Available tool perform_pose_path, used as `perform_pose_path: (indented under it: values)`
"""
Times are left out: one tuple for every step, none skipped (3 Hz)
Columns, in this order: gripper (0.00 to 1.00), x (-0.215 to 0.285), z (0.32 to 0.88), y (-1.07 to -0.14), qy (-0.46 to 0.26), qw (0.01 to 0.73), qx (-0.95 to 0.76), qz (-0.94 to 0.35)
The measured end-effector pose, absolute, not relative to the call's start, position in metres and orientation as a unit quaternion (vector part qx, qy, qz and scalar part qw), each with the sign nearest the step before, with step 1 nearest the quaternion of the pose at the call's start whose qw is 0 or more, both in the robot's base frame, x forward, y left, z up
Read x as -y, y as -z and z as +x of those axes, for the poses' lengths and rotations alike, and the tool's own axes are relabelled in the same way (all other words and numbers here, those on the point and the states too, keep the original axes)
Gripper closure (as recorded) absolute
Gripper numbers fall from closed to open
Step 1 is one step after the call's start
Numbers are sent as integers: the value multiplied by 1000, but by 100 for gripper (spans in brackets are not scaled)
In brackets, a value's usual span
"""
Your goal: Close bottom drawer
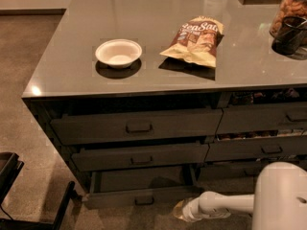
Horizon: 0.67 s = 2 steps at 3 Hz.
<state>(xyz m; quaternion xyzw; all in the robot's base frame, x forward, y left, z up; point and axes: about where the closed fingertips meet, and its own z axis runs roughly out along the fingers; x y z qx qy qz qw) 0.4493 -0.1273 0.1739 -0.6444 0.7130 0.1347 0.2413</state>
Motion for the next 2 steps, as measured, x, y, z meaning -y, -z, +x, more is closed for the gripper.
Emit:
perform_pose_path:
  values:
    - [100,125,459,-171,-98,267,-690,-666]
    - [100,122,473,-163,-77,293,-670,-678]
